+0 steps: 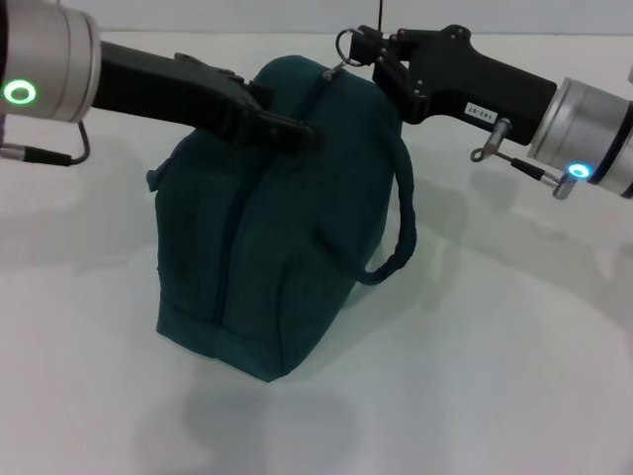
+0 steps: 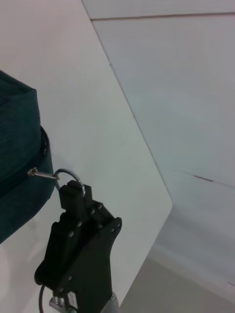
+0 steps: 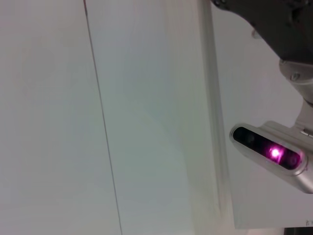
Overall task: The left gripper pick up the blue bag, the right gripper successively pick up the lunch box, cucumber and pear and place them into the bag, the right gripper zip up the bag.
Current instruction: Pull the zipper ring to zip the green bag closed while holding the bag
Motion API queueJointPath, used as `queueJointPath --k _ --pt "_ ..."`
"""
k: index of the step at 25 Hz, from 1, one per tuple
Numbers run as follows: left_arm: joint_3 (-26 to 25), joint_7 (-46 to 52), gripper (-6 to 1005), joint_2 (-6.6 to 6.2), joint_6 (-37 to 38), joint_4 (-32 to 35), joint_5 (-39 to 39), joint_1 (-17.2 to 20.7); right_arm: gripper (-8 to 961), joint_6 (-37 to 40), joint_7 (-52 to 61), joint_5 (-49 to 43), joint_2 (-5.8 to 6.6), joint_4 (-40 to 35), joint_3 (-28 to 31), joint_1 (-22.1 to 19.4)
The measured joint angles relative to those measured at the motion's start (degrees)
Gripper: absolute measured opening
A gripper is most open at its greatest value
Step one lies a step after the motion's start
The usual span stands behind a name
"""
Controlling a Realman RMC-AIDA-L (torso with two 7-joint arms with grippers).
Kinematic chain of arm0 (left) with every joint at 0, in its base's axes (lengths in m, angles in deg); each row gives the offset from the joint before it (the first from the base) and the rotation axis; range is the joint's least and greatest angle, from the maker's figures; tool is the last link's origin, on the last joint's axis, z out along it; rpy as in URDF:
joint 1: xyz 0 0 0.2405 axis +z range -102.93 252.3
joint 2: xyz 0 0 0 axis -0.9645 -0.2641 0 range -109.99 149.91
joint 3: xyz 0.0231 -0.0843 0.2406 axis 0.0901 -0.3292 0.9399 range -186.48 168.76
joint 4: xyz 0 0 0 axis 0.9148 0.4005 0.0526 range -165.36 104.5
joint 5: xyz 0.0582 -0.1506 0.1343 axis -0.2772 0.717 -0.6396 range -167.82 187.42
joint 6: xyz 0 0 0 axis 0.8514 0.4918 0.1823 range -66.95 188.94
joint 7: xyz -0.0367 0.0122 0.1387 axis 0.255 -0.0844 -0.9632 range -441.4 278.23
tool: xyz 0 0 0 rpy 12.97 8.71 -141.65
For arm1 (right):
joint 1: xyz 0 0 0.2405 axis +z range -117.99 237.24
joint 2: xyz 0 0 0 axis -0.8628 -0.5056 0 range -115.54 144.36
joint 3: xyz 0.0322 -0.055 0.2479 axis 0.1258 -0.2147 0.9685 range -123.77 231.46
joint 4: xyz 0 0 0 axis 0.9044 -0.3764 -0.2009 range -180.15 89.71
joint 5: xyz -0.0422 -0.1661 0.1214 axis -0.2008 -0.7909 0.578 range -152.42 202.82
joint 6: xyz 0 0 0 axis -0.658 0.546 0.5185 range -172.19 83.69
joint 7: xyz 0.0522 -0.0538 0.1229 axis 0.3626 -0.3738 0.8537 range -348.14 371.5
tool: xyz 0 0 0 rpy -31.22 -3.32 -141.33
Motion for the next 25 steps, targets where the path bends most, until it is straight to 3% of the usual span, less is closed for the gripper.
queueJointPath --k 25 --pt "5.1 -1.5 858 -0.05 -5.3 0.6 -2.9 3.0 7 -0.3 -0.7 0.0 0.00 0.0 0.8 0.1"
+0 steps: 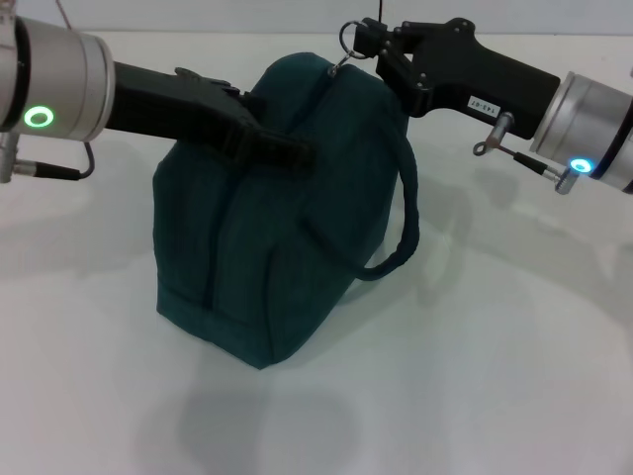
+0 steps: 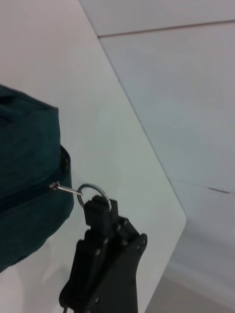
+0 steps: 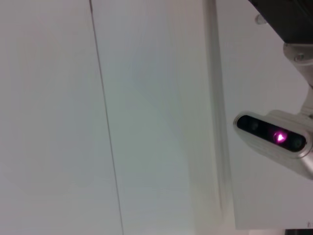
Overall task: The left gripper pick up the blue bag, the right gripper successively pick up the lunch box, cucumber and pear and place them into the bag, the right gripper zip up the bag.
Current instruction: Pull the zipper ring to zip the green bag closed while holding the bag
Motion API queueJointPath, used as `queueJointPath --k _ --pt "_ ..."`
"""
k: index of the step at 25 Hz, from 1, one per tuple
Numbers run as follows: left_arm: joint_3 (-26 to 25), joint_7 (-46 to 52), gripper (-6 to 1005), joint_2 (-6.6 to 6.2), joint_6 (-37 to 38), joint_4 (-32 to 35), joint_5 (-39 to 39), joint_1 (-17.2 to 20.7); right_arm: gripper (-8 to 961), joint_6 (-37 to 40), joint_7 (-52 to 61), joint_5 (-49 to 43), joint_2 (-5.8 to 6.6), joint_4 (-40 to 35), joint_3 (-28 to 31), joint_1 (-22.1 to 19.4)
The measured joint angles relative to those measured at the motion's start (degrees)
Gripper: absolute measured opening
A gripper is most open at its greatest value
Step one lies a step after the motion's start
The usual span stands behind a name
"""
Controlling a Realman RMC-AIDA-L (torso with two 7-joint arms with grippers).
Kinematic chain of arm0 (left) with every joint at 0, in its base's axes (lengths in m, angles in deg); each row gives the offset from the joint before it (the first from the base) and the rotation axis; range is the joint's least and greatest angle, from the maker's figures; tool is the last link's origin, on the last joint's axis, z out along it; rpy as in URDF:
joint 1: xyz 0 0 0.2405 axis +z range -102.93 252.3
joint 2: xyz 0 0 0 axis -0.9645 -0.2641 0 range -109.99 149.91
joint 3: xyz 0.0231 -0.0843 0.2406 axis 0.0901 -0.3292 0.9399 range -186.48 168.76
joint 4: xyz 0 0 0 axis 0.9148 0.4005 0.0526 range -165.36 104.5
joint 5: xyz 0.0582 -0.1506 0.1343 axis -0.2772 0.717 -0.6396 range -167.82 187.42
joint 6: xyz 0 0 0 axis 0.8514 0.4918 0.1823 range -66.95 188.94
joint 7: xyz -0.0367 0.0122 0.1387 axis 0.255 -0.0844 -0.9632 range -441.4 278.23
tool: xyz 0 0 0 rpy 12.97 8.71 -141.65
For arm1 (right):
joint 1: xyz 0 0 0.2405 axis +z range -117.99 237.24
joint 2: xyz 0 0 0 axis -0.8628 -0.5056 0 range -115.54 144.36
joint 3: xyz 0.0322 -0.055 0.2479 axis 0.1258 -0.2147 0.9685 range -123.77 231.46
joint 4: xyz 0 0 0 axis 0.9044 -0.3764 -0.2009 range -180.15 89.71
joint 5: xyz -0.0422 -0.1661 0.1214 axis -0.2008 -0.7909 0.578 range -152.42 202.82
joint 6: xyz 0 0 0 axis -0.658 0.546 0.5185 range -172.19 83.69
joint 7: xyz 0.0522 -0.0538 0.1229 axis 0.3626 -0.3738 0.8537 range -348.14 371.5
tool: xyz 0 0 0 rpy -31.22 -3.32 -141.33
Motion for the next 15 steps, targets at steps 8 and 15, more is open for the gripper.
queueJointPath --k 8,15 --pt "-0.3 0.0 857 -0.10 -2.1 0.4 -0.1 1.7 6 0.2 0.0 0.0 -0.07 0.0 0.1 -0.2" --pt "0.1 -0.5 777 -0.20 -2.2 0.7 -0.2 2.1 7 0.3 0.0 0.0 -0.06 0.0 0.1 -0.3"
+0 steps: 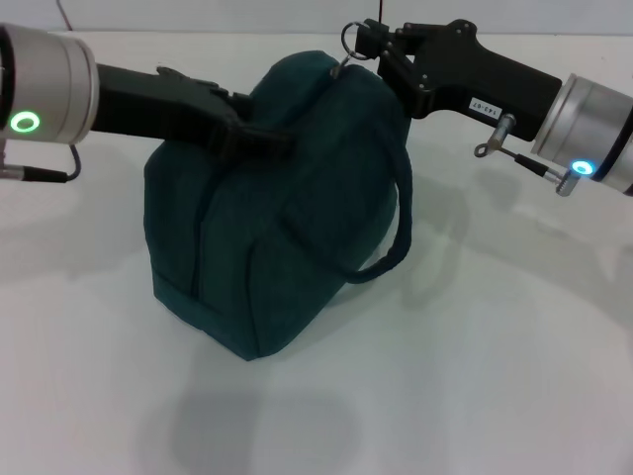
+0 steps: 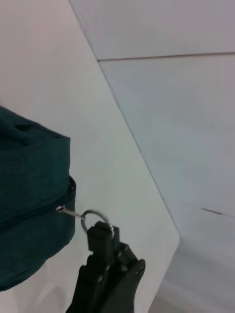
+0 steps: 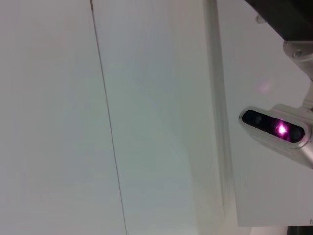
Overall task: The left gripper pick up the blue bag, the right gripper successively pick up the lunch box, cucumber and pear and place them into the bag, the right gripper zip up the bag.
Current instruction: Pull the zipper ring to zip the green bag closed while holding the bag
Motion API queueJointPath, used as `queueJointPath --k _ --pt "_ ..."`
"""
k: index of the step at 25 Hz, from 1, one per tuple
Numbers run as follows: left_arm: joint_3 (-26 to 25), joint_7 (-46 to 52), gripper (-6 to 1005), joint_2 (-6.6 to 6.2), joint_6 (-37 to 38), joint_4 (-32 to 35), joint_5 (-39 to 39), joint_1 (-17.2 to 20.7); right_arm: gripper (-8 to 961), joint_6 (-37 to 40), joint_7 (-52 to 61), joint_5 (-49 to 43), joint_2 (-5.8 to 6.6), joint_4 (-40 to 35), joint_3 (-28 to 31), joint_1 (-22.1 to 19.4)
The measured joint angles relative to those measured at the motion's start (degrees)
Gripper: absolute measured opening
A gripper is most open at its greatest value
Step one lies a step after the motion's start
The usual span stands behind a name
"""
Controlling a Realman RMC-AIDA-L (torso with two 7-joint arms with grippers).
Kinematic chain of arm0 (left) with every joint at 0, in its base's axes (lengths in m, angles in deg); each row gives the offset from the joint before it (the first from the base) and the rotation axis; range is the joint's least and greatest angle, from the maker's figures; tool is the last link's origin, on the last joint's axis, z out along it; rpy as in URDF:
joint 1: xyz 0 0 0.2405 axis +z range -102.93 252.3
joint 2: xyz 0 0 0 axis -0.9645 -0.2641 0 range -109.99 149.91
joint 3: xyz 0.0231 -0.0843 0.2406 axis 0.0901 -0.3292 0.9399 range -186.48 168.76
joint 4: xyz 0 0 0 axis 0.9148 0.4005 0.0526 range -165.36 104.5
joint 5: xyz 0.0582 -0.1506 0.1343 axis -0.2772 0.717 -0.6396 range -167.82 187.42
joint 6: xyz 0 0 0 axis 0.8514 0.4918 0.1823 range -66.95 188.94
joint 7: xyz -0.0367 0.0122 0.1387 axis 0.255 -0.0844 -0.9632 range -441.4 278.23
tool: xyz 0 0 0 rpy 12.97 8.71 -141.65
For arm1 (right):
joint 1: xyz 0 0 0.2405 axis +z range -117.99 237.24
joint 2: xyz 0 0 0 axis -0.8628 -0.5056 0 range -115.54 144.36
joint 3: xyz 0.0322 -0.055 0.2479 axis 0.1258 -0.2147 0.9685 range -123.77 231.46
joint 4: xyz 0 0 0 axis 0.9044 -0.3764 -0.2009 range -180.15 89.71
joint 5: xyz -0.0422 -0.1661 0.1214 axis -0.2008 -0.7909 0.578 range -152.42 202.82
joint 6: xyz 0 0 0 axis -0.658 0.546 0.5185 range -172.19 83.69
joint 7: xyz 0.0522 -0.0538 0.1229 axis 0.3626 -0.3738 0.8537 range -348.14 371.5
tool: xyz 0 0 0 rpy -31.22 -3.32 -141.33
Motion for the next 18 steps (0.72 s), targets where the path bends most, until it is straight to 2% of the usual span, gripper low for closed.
queueJointPath --k 2,7,16,18 --pt "0.5 0.0 737 0.00 0.3 0.0 0.0 -0.1 7 -0.1 0.0 0.0 0.00 0.0 0.0 0.0" --pt "1.2 0.0 549 0.02 0.4 0.0 0.2 0.0 6 -0.3 0.0 0.0 0.04 0.0 0.0 0.0" --pt "2.4 -0.1 567 0.15 0.3 -0.2 -1.8 0.0 6 -0.3 0.0 0.0 0.07 0.0 0.0 0.0" --pt "3.3 -0.6 544 0.13 0.2 -0.2 -2.9 -0.1 7 -0.3 0.0 0.0 0.03 0.0 0.0 0.0"
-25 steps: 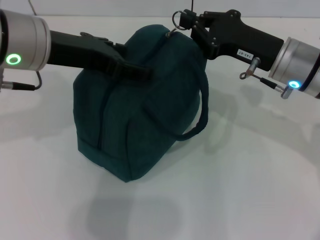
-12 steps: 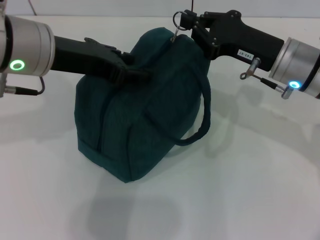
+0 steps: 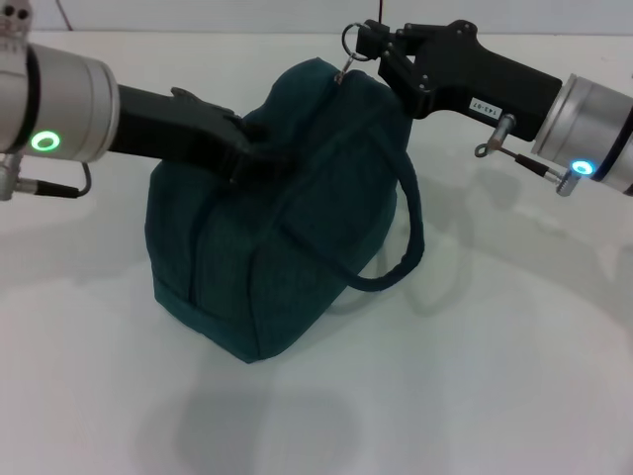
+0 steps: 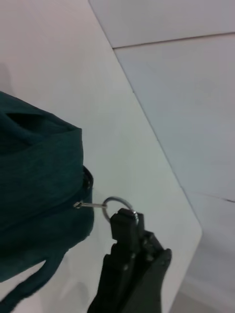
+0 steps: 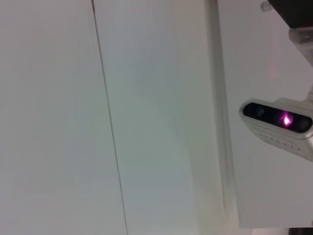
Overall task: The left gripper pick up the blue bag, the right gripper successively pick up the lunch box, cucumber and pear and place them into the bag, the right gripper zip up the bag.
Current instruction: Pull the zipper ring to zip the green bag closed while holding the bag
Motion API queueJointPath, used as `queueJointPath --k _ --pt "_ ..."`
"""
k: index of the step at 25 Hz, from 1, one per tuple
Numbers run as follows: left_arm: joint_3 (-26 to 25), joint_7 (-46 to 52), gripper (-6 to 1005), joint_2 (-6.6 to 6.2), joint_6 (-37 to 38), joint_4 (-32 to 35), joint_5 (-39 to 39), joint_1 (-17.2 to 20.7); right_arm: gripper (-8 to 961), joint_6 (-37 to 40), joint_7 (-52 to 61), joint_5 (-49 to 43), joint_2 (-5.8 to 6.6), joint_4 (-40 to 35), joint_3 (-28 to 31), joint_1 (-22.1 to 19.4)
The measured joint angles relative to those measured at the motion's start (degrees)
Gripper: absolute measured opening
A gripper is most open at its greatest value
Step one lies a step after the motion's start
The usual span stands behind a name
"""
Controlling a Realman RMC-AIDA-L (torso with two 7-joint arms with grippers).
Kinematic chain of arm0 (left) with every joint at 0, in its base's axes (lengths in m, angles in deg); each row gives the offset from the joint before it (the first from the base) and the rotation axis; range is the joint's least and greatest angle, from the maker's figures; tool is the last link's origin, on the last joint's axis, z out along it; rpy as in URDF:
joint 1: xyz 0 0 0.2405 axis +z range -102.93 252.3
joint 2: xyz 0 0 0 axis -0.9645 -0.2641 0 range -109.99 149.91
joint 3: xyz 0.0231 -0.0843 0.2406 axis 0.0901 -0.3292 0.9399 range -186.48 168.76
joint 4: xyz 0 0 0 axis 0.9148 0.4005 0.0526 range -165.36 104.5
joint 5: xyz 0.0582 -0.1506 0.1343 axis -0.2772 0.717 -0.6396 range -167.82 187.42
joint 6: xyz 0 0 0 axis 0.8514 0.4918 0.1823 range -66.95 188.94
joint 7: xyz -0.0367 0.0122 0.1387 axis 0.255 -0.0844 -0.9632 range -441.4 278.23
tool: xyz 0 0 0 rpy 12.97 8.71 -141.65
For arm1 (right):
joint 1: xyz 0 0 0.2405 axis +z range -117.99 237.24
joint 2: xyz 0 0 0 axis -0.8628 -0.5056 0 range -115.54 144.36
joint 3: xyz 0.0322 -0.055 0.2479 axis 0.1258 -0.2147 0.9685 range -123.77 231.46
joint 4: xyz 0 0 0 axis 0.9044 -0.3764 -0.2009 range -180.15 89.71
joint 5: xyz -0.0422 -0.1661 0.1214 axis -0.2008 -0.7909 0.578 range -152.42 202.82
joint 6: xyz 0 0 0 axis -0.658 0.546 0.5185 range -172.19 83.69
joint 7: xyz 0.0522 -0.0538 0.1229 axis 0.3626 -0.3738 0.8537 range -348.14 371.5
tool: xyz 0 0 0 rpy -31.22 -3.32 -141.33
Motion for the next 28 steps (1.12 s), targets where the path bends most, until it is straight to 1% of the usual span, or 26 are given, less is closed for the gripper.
queueJointPath --k 3,8,14,18,19,24,28 --pt "1.0 -1.0 510 0.01 -0.1 0.0 -1.2 -0.1 7 0.0 0.0 0.0 -0.03 0.0 0.0 0.0" --pt "1.1 -1.1 260 0.04 -0.5 -0.1 -1.7 -0.1 7 0.2 0.0 0.5 -0.04 0.0 0.5 -0.6" --pt "0.6 -1.6 195 0.06 -1.5 0.2 -1.5 0.1 7 0.4 0.8 1.1 -0.07 0.2 2.2 -1.6" --pt "0.6 -1.9 180 0.04 -1.5 0.4 -1.0 0.1 6 0.4 2.5 2.9 -0.12 0.2 2.4 -2.4" --pt "0.5 -1.9 176 0.04 -1.5 0.6 -0.9 0.2 6 0.5 4.7 4.4 -0.12 0.4 2.4 -2.9" --pt "-0.1 -1.9 158 0.11 -1.6 1.8 -0.4 0.3 6 0.6 9.1 7.2 -0.12 1.7 2.3 -3.3" --pt "-0.6 -2.4 129 0.10 -1.9 2.9 2.0 0.8 6 0.7 12.8 9.7 -0.12 3.4 2.3 -3.5"
